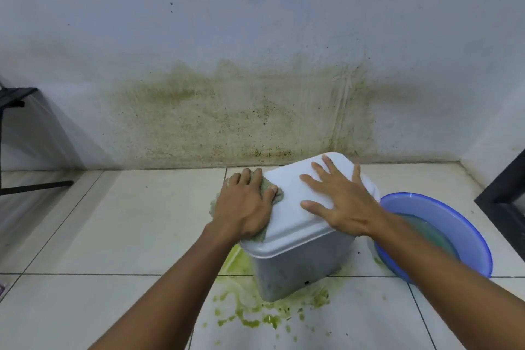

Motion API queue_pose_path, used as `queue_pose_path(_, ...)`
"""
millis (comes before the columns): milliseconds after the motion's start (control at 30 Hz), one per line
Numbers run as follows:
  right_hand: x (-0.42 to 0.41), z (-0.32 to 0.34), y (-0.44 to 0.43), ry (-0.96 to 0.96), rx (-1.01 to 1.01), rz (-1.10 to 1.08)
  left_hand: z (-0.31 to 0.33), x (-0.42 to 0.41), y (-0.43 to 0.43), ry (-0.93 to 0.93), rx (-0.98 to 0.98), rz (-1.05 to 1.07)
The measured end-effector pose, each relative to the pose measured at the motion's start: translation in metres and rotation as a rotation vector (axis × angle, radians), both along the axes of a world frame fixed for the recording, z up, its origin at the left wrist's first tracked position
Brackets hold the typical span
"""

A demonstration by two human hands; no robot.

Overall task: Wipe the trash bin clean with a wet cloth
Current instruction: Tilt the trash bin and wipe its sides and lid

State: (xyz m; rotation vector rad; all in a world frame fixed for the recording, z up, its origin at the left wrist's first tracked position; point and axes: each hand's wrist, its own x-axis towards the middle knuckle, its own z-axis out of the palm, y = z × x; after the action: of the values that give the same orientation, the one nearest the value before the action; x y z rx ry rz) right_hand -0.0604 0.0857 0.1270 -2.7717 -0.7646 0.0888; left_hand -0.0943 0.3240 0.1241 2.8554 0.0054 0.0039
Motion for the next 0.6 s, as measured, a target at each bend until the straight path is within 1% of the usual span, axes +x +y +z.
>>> queue_pose_path(100,-0.033,-0.023,0.058,-0.101,0.066,-0.289,0.012,0.024,0.003,0.062,-0.074,-0.157)
queue_pose_path(167,-0.047,-0.031,0.08,-0.156,0.09,-0.392,0.017,0.036,0.009,0.132,-0.122,-0.157)
queue_pose_path(233,-0.046,-0.035,0.078,-0.223,0.177,-0.377,0.016,0.037,0.009,0.14,-0.128,-0.093)
queue_pose_path(300,-0.031,-0.036,0.061,-0.276,0.267,-0.259,0.012,0.029,0.004,0.09,-0.101,-0.029)
queue_pose_path(367,-0.008,-0.032,0.039,-0.215,0.318,-0.082,0.005,0.011,-0.006,0.021,-0.109,0.046)
queue_pose_path(433,0.018,-0.028,0.022,-0.123,0.33,0.023,-0.003,-0.015,-0.021,-0.023,-0.144,0.089)
queue_pose_path(467,0.028,-0.027,0.017,-0.094,0.305,0.019,-0.007,-0.028,-0.029,-0.044,-0.129,0.069)
queue_pose_path(533,0.035,-0.027,0.015,-0.055,0.245,-0.109,-0.012,-0.047,-0.041,-0.099,-0.09,-0.034)
queue_pose_path(567,0.032,-0.027,0.017,-0.05,0.277,-0.184,-0.012,-0.05,-0.042,-0.11,-0.103,-0.095)
queue_pose_path(600,0.024,-0.026,0.02,-0.054,0.363,-0.238,-0.01,-0.048,-0.039,-0.103,-0.129,-0.148)
